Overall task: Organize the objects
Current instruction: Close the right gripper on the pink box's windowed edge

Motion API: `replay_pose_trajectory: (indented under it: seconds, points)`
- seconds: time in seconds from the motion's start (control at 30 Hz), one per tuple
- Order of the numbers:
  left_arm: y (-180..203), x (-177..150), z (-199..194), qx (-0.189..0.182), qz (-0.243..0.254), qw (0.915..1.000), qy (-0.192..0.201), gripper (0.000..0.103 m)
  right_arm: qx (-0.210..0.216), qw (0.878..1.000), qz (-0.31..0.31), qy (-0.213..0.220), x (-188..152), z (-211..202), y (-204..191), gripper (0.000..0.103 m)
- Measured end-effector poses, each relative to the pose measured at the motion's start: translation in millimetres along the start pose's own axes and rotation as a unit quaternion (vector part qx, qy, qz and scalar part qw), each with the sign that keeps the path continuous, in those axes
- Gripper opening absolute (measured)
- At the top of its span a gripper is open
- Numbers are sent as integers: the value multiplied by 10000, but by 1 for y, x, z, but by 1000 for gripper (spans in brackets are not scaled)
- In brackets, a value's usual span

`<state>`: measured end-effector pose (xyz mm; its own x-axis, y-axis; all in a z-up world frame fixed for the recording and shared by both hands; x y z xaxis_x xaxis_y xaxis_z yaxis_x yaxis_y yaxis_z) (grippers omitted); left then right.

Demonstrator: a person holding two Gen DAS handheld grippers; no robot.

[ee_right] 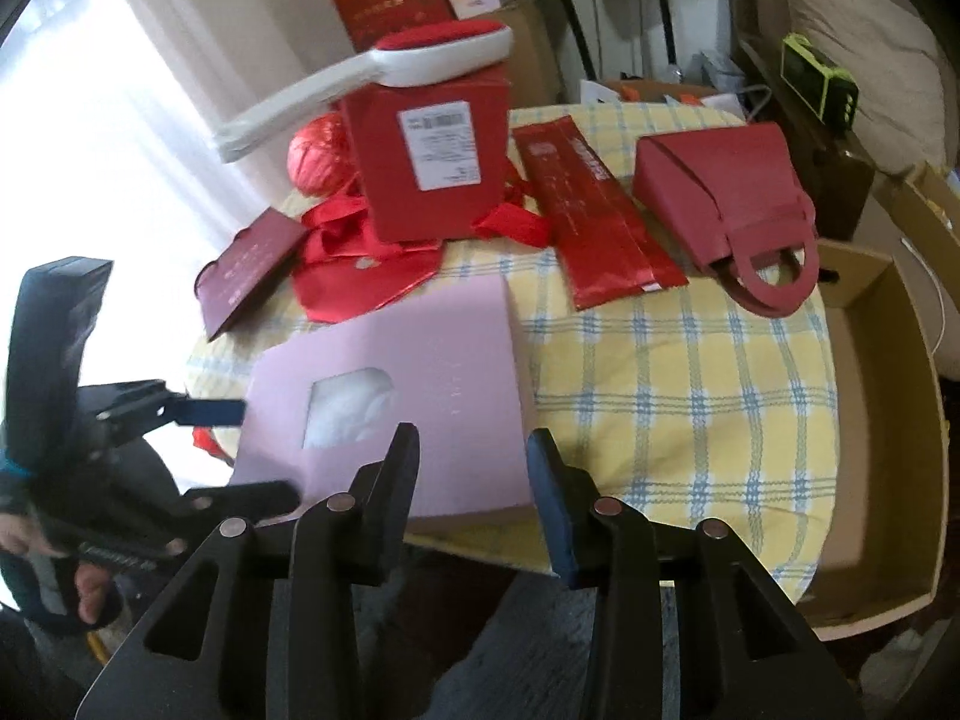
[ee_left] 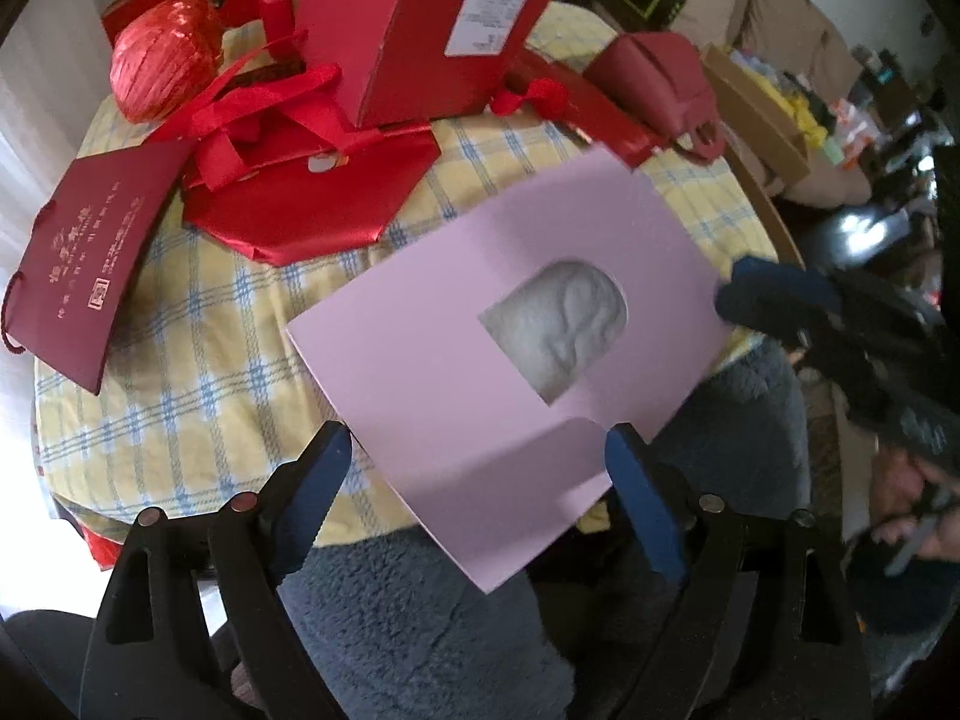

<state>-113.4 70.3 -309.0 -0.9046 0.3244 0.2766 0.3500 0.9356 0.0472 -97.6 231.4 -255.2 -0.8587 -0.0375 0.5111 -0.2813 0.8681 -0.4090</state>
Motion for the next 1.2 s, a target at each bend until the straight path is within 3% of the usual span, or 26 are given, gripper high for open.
replay_pose_trajectory:
  seconds: [0.1,0.23,0.33,0.53,0.7,1.2]
  points:
    - [0,6,3,-36,-143,9998,114,86,-30,9997,-230,-27,0,-2,-13,42]
    - [-1,7,5,36,-58,9999,83,86,-328,9992,-159,179,6,-4,-9,60]
    - [-1,9,6,80,-64,9999,114,86,-350,9989,231,206,7,3,7,73]
    - [8,13,9,42,-236,9995,204,87,-402,9980,459,-140,-2,20,19,73]
    - [28,15,9,-434,-167,9986,263,88,-701,9960,549,-18,0,11,25,78]
    - [27,20,3,-677,-442,9960,373,90,-676,9952,707,53,-4,-7,16,74]
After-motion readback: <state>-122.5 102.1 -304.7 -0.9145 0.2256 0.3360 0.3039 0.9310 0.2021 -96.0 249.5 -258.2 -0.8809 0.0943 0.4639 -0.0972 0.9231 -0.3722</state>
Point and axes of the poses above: each gripper's, at about its wrist camera, not at the fingertips, and z roughly the way its jaws point, y to its right, x to its top, the point moved 5 cm from there along z, roughly the way its jaws point, and after that the axes turned 8 degrees about x, right-handed, at the moved point
